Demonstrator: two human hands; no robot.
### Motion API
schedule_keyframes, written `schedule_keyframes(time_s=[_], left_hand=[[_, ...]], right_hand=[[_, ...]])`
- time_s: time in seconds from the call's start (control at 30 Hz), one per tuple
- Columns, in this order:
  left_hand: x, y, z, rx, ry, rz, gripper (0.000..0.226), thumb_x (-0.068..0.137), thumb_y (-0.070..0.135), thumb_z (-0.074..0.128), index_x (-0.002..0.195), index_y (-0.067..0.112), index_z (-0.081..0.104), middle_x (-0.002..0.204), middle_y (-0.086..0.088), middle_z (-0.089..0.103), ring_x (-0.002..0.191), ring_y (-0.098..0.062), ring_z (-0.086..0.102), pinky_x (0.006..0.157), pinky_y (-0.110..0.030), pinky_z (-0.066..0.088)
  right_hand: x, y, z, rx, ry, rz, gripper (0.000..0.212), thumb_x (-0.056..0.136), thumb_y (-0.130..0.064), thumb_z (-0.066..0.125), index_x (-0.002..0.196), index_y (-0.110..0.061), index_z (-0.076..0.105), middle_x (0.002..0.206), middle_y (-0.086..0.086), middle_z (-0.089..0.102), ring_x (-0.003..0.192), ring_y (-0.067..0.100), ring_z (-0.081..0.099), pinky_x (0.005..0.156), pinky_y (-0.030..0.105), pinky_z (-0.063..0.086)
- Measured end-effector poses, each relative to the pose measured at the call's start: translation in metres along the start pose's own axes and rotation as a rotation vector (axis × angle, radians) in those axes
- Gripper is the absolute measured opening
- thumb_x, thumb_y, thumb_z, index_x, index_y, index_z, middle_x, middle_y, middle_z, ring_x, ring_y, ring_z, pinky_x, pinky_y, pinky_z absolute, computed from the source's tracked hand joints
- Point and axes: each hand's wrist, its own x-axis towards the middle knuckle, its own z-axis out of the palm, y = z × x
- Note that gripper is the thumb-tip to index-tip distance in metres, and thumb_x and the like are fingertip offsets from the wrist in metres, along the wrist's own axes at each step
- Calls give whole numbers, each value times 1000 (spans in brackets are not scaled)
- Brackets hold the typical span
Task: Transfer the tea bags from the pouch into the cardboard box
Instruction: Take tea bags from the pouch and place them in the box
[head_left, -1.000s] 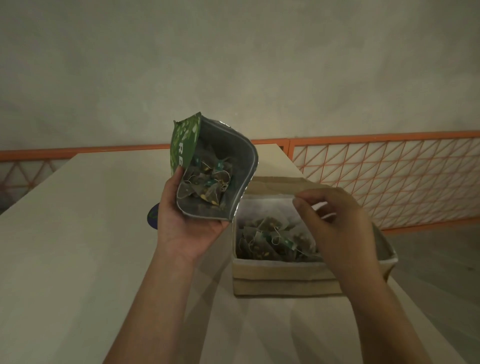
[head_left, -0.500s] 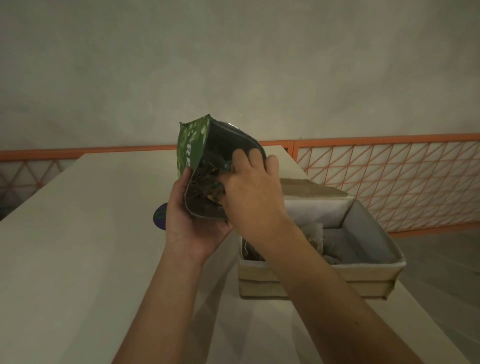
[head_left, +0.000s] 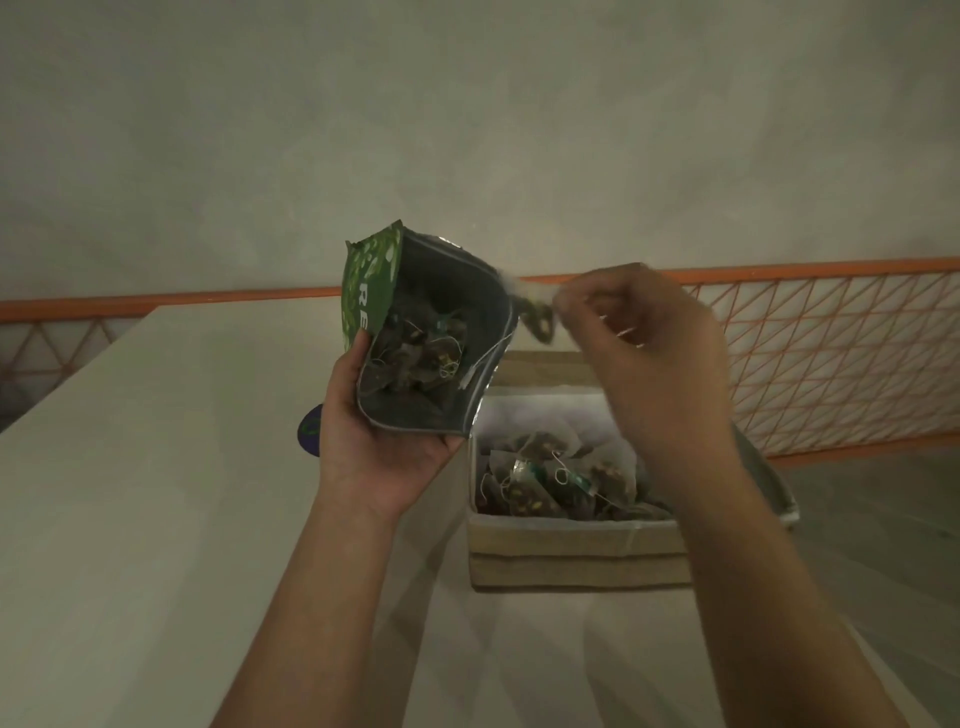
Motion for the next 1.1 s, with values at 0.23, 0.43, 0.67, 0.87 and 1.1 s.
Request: schedule_keyframes(time_s=[0.23,0.43,0.67,0.87,1.1], left_hand=[[-1,-3,1,-25,18,4,54,93,58,50,126,20,71,135,-13,65,112,-30,66,91,-35,49],[-2,-4,2,-22,27,5,52,93,58,50,115,19,77,131,-12,67,107,-28,68,89,-34,49],[-3,-3,4,-65,16,-14,53,93,58,51,116,18,77,134,-12,66,106,-30,69,81,-34,57],[-3,-2,6,-42,-9,-32,60,94,59,49,135,18,65,140,-12,62,106,-28,68,75,-33,60],[-4,2,4,-23,43,-23,57,96,57,47,129,16,67,134,-11,65,114,-25,63,92,-35,50]], right_hand=[[3,30,-42,-13,111,119,4,87,-18,69,87,-23,69,82,-8,70,73,5,61,62,11,44],[-5,57,-40,-217,-96,249,3,87,-17,69,89,-20,69,86,-10,68,73,-6,60,59,6,45],[-12,74,-26,-477,-245,289,13,90,-35,64,101,-31,69,98,-14,67,81,0,57,70,21,45],[-11,26,6,-269,-128,-24,11,88,-22,67,97,-26,71,89,-15,60,78,-5,52,65,2,38],[-6,-2,69,-365,-256,-325,13,85,-20,69,95,-20,77,86,-3,67,85,14,56,77,25,44]])
